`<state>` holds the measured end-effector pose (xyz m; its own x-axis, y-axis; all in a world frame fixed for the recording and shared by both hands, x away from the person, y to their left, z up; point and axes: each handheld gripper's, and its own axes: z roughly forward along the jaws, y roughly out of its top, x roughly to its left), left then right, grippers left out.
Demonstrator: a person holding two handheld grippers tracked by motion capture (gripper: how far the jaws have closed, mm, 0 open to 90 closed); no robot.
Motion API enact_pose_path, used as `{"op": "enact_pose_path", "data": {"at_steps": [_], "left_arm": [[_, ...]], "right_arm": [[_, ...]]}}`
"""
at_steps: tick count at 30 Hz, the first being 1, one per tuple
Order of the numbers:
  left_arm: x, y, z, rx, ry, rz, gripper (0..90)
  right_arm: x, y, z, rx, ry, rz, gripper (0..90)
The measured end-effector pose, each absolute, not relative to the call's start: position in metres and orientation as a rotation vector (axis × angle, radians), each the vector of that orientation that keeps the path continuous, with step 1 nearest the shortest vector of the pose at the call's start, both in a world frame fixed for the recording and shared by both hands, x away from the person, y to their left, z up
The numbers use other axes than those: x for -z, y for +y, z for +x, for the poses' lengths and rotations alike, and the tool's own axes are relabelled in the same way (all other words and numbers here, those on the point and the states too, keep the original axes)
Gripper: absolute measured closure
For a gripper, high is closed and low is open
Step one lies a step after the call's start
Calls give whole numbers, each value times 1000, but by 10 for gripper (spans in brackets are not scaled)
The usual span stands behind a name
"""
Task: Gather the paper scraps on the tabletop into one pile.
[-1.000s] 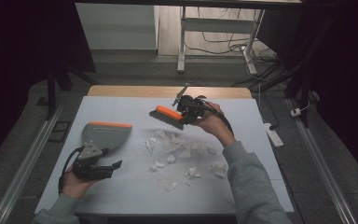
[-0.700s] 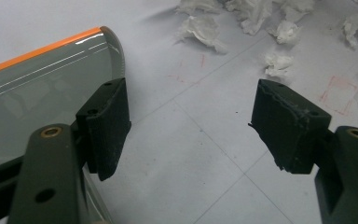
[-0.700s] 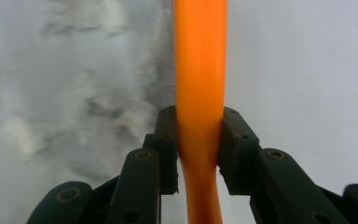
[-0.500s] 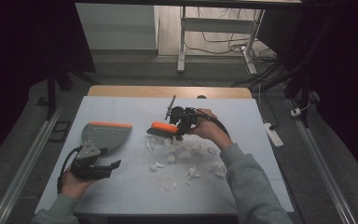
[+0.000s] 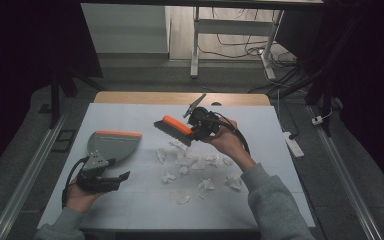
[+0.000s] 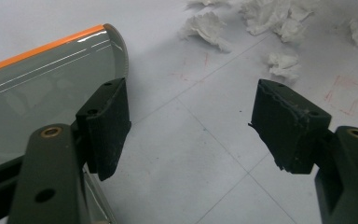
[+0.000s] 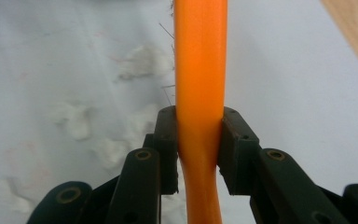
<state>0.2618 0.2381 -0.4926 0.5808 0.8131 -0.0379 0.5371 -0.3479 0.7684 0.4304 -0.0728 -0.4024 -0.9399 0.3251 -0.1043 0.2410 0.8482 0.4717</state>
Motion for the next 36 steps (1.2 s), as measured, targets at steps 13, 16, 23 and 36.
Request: {"op": "enact_pose_path", "data": {"at_steps": [13,16,23,36], "left_arm": [[494,239,262,-460,1078,2040,288],[494,239,262,-458,1076,2038,288],[494,241,262,-456,1075,2031,289],[495,238,265,-451,1065,2049,288]], "right_arm": [[433,-6,407,-734,2971,736,709],[445,3,411,-733,3003,785,709],[457,-8,423,-577,2991,872,709],[417,-69,434,-815,2902,994,709]]}}
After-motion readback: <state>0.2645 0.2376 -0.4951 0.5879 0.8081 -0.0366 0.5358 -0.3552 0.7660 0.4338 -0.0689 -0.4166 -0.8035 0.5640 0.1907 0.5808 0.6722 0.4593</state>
